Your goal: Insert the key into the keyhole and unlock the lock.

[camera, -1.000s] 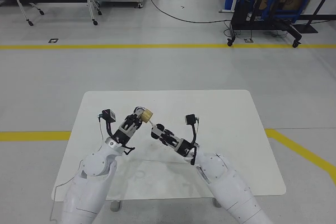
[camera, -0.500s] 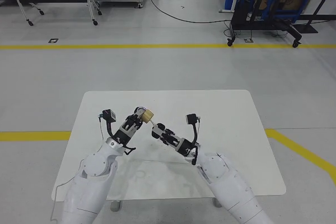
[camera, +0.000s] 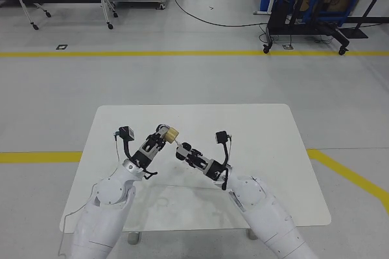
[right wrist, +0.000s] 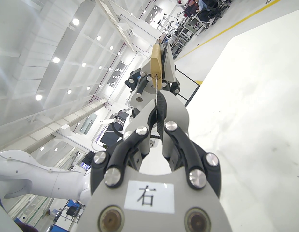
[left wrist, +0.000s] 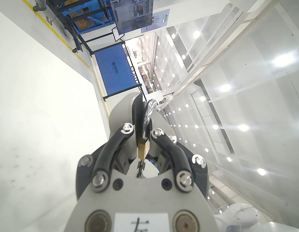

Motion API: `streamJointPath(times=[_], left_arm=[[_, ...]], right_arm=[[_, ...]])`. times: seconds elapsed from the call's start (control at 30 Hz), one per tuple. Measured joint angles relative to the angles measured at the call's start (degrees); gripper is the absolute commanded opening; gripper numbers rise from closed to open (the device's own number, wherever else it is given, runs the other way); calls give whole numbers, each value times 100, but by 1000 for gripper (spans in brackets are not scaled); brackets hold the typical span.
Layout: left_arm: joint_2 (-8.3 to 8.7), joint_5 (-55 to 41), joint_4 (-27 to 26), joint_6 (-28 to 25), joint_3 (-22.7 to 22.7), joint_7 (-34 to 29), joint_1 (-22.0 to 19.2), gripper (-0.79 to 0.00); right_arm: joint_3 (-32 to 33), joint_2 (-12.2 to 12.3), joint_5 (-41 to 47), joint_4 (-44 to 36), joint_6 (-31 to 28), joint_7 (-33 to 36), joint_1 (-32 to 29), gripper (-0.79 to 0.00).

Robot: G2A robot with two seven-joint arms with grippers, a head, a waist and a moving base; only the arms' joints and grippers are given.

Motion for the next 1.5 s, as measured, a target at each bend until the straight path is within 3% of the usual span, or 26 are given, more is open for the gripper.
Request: streamJointPath(times=[0.37, 0.8, 0.83, 0.87, 0.9, 0.93, 0.97, 1.0, 1.3, 1.5], left_arm=[[27, 573, 6, -223, 62, 4, 12, -785], [48, 412, 38, -176, 103, -215, -12, -785], [49, 410, 33, -176, 106, -221, -5, -785], [51, 405, 28, -171, 110, -227, 0, -785], [52, 395, 26, -162, 111, -229, 2, -785], [53, 378, 27, -148, 111, -228, 3, -785], [53, 342, 29, -128, 109, -215, 3, -785], [52, 312, 31, -112, 104, -195, 1, -785], [41, 18, 27, 37, 118, -72, 7, -785], [10, -235, 48, 406, 113, 351, -1, -785]], right_arm=[[-2, 37, -26, -46, 91, 62, 12, -785], [-20, 66, -30, -74, 98, 16, 35, -785], [-21, 67, -25, -72, 97, 9, 37, -751], [-21, 68, -9, -68, 89, -8, 41, -606], [-21, 68, 9, -64, 80, -24, 43, -403], [-21, 68, 29, -59, 70, -39, 46, -296], [-21, 68, 53, -51, 56, -56, 50, -95], [-19, 68, 74, -45, 44, -70, 51, 0], [21, 69, 186, -17, -70, -229, 33, 0], [20, 69, 186, -17, -69, -229, 33, 0]])
